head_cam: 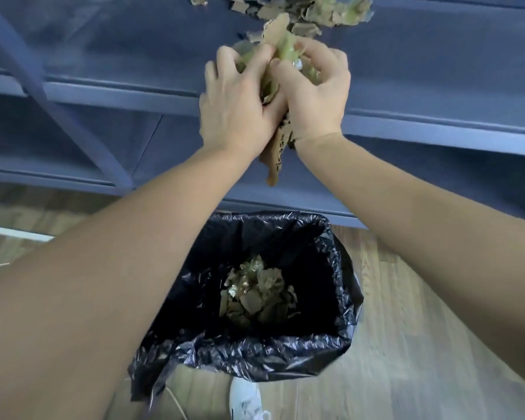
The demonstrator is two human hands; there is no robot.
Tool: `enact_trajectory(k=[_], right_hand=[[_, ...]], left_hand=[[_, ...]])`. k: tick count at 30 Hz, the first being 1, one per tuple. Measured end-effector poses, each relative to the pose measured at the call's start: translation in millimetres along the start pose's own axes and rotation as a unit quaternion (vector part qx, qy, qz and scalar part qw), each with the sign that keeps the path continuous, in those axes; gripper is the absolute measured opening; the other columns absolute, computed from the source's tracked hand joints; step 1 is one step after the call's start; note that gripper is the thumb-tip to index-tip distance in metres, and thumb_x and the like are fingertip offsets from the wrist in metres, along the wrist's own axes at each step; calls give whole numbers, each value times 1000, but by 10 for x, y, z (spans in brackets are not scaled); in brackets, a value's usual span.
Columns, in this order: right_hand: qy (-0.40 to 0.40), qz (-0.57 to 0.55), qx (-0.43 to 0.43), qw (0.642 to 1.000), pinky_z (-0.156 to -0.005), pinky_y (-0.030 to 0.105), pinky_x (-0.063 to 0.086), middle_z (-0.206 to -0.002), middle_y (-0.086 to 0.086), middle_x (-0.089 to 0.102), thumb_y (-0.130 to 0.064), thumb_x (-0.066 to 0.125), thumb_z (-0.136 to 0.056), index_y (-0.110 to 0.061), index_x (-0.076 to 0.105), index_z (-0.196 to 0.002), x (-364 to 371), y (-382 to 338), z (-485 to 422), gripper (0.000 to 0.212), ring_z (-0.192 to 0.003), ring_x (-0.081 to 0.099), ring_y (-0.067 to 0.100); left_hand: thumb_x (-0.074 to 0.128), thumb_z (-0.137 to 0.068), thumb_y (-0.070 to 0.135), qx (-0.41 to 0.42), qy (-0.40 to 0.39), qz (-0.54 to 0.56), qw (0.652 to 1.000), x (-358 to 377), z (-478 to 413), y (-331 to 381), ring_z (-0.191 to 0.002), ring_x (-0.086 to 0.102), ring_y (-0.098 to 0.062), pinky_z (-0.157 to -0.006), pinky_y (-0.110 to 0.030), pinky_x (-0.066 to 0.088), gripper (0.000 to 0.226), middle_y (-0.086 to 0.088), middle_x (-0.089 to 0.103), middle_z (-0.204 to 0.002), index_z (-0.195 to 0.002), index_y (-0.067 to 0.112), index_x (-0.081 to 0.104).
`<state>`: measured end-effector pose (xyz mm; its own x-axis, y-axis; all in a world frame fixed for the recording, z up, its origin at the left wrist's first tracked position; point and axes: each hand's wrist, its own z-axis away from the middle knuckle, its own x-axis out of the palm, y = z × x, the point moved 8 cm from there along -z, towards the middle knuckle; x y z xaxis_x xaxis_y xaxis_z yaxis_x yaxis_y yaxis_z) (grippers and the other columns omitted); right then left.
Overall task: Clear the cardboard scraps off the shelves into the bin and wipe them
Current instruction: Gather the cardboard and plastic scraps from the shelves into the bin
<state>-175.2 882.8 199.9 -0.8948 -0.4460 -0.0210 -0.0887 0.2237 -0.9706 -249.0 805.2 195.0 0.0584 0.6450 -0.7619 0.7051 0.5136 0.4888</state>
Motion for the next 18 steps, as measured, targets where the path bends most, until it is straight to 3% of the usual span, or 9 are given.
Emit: enact_trajectory(k=[3,5,14,18], right_hand=[[-14,-16,20,1000,-95,36,44,-86,-12,42,-23,57,-59,-34,59,-73,-130,70,319,18,-110,48,28],[-30,-25,30,999,-92,33,45,-85,-13,42,-23,58,-61,-40,54,-68,-198,128,517,19,-107,49,26],[-61,-31,79,995,-85,22,47,-86,-12,42,-6,65,-76,-37,55,-69,-451,705,1164,34,-80,51,0],[-60,-21,106,992,-85,23,45,-87,-12,42,-8,65,-75,-36,56,-71,-510,1002,1382,30,-90,53,11]], left_hand=[[20,-72,52,-18,-8,0,1000,-21,376,6,-109,41,-31,-77,-37,40,68,-14,44,-116,-128,28,48],[21,-73,53,-21,-4,-6,1000,-39,603,2,-108,41,-31,-77,-38,41,66,-14,44,-116,-128,27,49],[22,-75,54,-42,-35,-20,998,185,1456,-142,-109,42,-32,-79,-40,42,68,-15,45,-117,-130,24,48],[22,-74,55,-55,-56,-27,997,396,1728,-252,-109,42,-32,-80,-39,40,69,-15,45,-116,-130,23,48]])
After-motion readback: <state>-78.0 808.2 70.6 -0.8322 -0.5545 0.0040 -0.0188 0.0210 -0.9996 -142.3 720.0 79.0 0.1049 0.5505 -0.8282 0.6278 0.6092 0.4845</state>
